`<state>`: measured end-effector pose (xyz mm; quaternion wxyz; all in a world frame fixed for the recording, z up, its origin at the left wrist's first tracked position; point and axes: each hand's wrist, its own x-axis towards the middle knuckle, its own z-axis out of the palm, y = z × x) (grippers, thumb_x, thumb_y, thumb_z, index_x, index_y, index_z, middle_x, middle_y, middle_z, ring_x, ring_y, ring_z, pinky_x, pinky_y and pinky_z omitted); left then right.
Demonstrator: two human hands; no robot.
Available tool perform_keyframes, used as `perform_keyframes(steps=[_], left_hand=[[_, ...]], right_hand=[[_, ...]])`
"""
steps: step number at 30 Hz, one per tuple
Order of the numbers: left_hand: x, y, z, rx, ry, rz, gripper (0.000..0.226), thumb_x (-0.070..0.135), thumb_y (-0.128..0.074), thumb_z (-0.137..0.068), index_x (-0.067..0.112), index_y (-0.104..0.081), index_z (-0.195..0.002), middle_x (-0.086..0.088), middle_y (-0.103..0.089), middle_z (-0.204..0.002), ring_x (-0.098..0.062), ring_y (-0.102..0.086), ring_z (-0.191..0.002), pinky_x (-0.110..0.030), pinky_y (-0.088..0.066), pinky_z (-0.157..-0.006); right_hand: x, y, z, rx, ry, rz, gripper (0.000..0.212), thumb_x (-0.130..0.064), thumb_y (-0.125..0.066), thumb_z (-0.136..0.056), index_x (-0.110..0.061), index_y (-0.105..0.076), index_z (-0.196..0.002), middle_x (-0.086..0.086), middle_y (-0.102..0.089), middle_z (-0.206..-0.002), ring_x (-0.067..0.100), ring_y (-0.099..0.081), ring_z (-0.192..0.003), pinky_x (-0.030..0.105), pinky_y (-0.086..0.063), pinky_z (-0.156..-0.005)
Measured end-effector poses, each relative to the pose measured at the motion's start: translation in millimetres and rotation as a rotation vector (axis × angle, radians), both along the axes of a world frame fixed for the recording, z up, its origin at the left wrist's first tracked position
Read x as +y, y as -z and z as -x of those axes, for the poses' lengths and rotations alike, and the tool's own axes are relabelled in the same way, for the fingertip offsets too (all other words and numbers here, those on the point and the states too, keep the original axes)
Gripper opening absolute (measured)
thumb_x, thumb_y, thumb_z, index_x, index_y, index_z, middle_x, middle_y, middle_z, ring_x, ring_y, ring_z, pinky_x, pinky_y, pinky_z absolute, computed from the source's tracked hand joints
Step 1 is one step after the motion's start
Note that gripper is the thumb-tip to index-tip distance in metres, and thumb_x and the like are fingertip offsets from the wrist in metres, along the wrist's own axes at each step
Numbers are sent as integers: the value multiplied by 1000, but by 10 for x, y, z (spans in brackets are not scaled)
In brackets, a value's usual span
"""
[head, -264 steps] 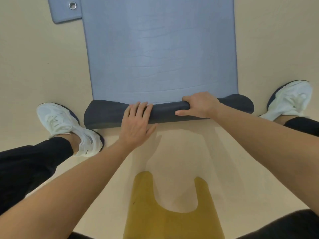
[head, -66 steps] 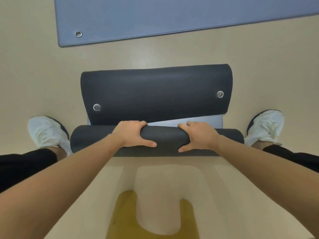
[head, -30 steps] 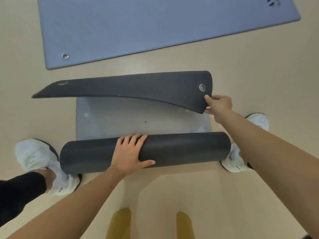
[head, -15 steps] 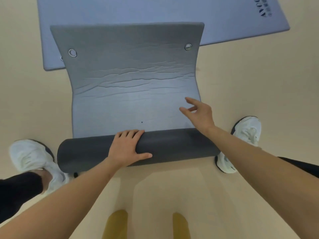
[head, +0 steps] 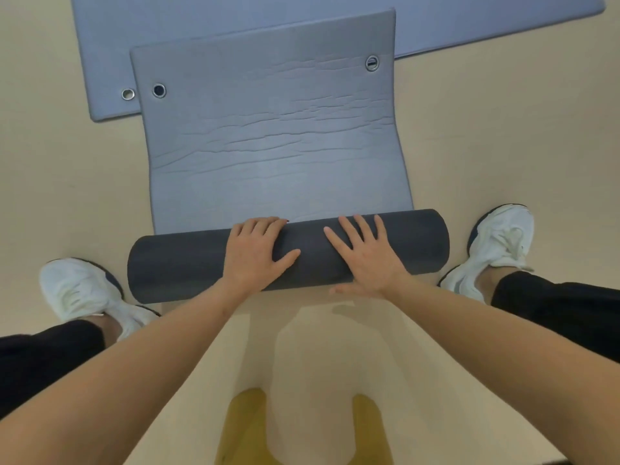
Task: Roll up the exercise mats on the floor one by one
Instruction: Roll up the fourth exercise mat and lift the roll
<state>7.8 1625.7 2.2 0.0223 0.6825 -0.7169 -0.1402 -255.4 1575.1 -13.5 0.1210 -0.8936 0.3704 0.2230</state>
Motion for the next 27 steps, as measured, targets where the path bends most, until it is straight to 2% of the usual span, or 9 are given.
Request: perform_keyframes(steps=[2, 4, 8, 12, 15, 19, 22, 24, 27], left_hand=[[227, 14, 13, 18, 30, 183, 62, 58, -60, -90, 15, -64, -135, -5, -64, -138, -29, -58, -126, -46, -41, -106], [434, 61, 46, -6, 113, 232, 63, 51, -67, -87, 13, -64, -136, -10, -60, -144, -34, -54, -133, -51, -40, -111], [569, 132, 166, -112, 112, 95, 84, 57, -68, -84, 15, -45, -154, -15, -39, -162, -39, -33, -150, -59, -24, -122], [339, 132, 127, -170, 117, -6, 102, 69, -63, -82, 22, -22, -164, -15, -19, -170, -37, -14, -157, -58, -12, -126], [198, 162, 39, -197, 149, -44, 107, 75, -59, -82, 26, -11, -165, -15, -14, -171, -35, -11, -158, -57, -8, -127], [-24, 149, 5, -212, 122, -19, 109, 79, -58, -78, 27, -17, -164, -15, -24, -168, -35, -21, -155, -56, -12, -126], [-195, 106, -62, -179, 118, 31, 104, 82, -55, -78, 27, -27, -162, -14, -34, -163, -34, -31, -151, -54, -18, -124], [-344, 78, -96, -144, 101, 45, 100, 86, -49, -79, 27, -34, -159, -11, -41, -159, -33, -37, -147, -53, -22, -122], [-635, 28, -160, -114, 78, 17, 96, 89, -45, -78, 30, -40, -154, -6, -49, -153, -28, -45, -138, -49, -28, -118]], right_hand=[[-182, -18, -28, -32, 1, -37, 120, -97, -33, -74, -26, 1, -164, 17, -17, -169, 44, -19, -153, 67, -11, -121], [-405, -25, -55, -60, -4, -84, 120, -100, -30, -73, -27, -4, -164, 13, -22, -167, 39, -25, -150, 62, -17, -120], [-854, -71, -152, -88, 35, -246, 115, -100, -37, -71, -34, -11, -162, 1, -32, -162, 30, -36, -141, 53, -26, -117], [-1004, -128, -210, -11, 104, -306, 113, -101, -38, -68, -43, -9, -161, -1, -27, -166, 34, -28, -146, 60, -13, -120], [-892, -176, -171, -22, 172, -200, 111, -102, -29, -69, -41, -14, -160, 3, -24, -168, 38, -24, -149, 65, -5, -121], [-752, -205, -187, -165, 304, 36, 100, -95, -28, -77, -30, -38, -153, 5, -40, -159, 35, -37, -142, 63, -15, -120], [-657, -119, -223, -379, 269, 280, 77, -76, -44, -89, -16, -60, -135, 10, -61, -137, 37, -56, -121, 62, -32, -111], [-607, -54, -214, -512, 205, 443, 64, -62, -59, -93, -10, -66, -128, 12, -67, -126, 37, -62, -110, 59, -39, -106], [-558, 40, -157, -540, 121, 567, 64, -60, -66, -91, -9, -65, -130, 15, -66, -129, 39, -61, -117, 62, -39, -108]])
